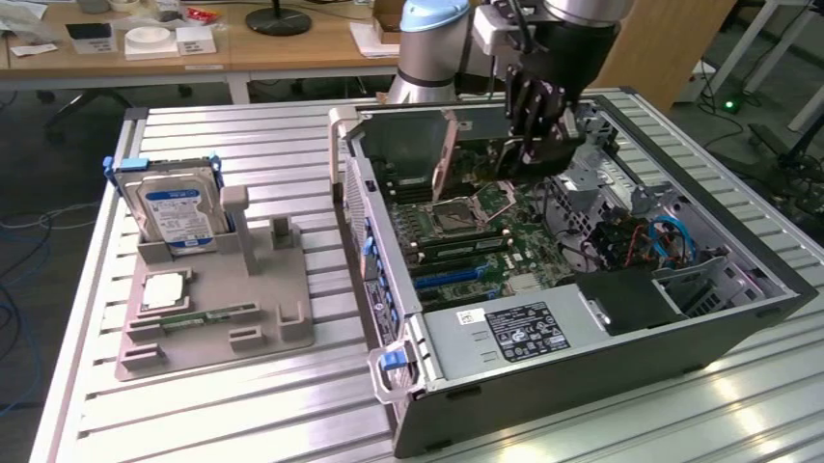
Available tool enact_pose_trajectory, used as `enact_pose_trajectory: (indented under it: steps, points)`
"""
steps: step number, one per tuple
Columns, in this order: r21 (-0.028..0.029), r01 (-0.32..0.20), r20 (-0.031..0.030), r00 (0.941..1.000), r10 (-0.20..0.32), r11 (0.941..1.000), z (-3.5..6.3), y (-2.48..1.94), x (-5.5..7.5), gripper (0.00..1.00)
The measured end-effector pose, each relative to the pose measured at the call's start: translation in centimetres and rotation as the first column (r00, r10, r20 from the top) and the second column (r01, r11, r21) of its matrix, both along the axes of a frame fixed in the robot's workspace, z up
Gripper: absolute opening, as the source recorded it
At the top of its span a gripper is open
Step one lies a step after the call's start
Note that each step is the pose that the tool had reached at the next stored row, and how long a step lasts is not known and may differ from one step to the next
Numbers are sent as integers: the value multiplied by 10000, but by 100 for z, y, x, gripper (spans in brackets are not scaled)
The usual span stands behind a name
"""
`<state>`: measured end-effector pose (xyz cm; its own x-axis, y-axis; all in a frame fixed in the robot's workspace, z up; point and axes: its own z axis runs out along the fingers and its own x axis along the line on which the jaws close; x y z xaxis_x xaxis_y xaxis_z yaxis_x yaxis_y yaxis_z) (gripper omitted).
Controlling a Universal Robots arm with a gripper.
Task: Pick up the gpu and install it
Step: 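Insert the gpu into the slot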
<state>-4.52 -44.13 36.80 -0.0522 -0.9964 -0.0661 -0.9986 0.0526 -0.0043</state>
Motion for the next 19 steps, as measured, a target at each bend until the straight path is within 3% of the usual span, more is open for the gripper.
enact_pose_trajectory:
  steps: [4, 10, 19]
  points:
    - [-7, 0, -3, 10000, 0, 10000, -59, -8, -76, 28]
    - [-4, 2, -2, 10000, -2, 10000, -105, -114, -99, 28]
    - [-33, 1, -4, 10000, -1, 10000, -279, -115, -244, 28]
